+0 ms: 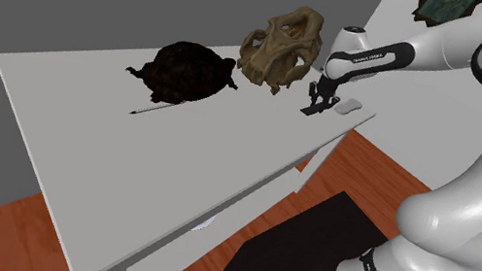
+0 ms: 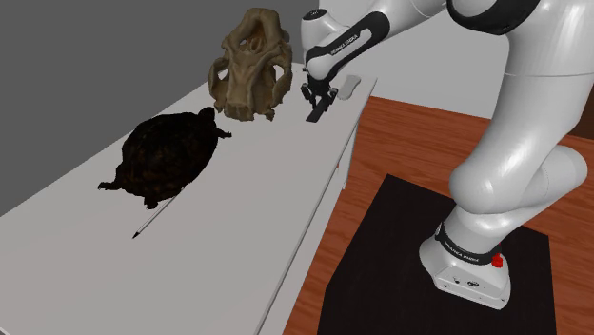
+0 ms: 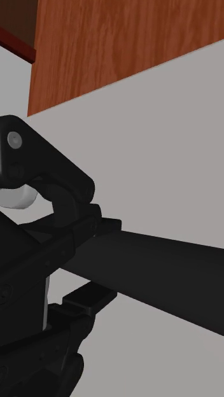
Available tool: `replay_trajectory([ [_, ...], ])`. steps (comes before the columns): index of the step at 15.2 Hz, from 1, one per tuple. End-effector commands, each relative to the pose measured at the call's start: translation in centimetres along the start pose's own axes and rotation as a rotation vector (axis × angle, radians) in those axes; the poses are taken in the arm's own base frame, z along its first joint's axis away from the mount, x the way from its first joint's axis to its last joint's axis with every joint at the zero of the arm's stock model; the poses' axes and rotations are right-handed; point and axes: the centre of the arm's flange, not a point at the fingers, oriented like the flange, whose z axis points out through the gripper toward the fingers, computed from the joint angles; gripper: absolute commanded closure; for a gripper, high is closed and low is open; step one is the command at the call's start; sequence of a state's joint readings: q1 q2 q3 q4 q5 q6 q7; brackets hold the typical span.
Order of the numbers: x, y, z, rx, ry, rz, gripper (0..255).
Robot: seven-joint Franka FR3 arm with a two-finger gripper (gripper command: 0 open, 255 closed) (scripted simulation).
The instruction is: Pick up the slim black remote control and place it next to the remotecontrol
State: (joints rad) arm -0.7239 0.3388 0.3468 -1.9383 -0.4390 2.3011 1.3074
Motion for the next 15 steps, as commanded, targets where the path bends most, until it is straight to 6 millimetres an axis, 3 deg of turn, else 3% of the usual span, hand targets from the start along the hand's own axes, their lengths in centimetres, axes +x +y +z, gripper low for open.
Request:
replay_trajectory([
  [1,-0.1,0.0,0.3,0.001,0.001,0.0,255],
  [7,-0.1,0.0,0.3,0.001,0.001,0.0,255],
  [8,-0.1,0.0,0.3,0.001,0.001,0.0,0],
  [13,-0.1,0.0,0.3,0.001,0.001,0.0,0],
  [15,-0.1,0.0,-2.3,0.001,0.001,0.0,0],
])
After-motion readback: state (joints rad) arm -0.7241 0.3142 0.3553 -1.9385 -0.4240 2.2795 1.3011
